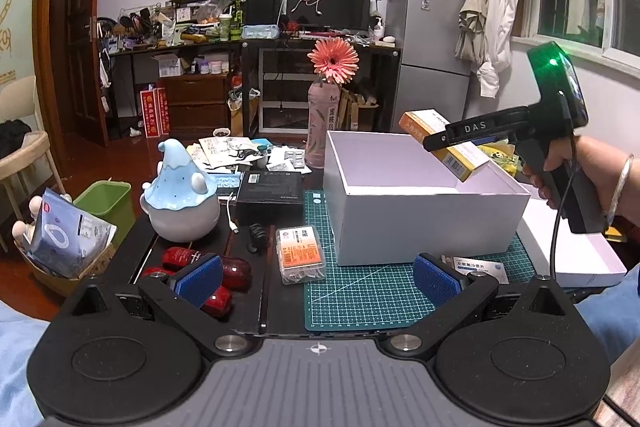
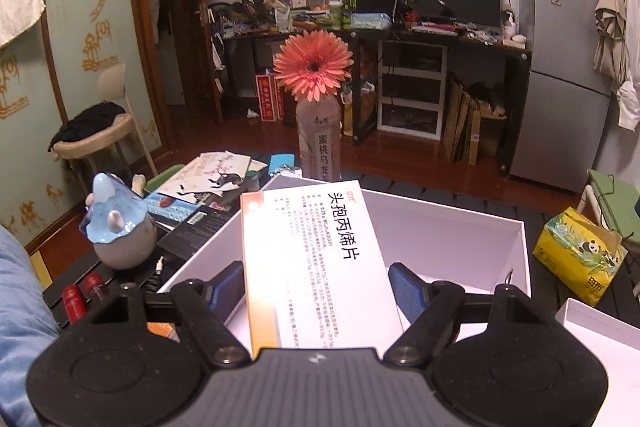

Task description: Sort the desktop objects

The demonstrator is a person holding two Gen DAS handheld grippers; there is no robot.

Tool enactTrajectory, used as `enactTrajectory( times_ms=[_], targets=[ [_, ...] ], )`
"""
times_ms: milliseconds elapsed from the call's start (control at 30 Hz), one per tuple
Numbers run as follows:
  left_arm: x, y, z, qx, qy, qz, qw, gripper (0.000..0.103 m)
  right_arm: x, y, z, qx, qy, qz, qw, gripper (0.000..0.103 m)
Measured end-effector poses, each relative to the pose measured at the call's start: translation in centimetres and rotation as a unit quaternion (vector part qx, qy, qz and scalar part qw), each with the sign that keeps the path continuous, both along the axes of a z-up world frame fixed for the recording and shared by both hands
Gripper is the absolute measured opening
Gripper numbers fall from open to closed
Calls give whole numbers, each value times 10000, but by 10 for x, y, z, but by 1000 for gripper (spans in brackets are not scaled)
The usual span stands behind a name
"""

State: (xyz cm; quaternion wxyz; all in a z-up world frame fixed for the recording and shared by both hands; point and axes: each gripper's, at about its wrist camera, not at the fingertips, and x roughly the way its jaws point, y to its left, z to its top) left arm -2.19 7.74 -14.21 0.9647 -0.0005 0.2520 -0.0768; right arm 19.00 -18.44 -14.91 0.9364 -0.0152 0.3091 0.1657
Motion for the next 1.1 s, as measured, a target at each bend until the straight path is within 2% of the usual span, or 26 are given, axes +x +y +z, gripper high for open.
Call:
enactTrajectory(
  times_ms=[267,567,700,833,1100],
  targets=[
    [-3,-5,-1,165,-168,-87,9997,103,26,1,-1,-168,383,-295,9987,77],
    [0,-2,-2,94,-117,-136,9998,103,67,27,-25,-1129,1016,-216,9882,77],
    [1,0,-3,41,-91,-137,9999,103,88,33,-29,-1164,1273,-223,9848,77],
    [2,0,-4,8,-70,-137,9999,103,107,38,-31,-1310,1338,-225,9820,77],
    [6,3,-6,-69,3,-170,9998,103,143,41,-59,-1284,2059,-335,9695,77]
  ],
)
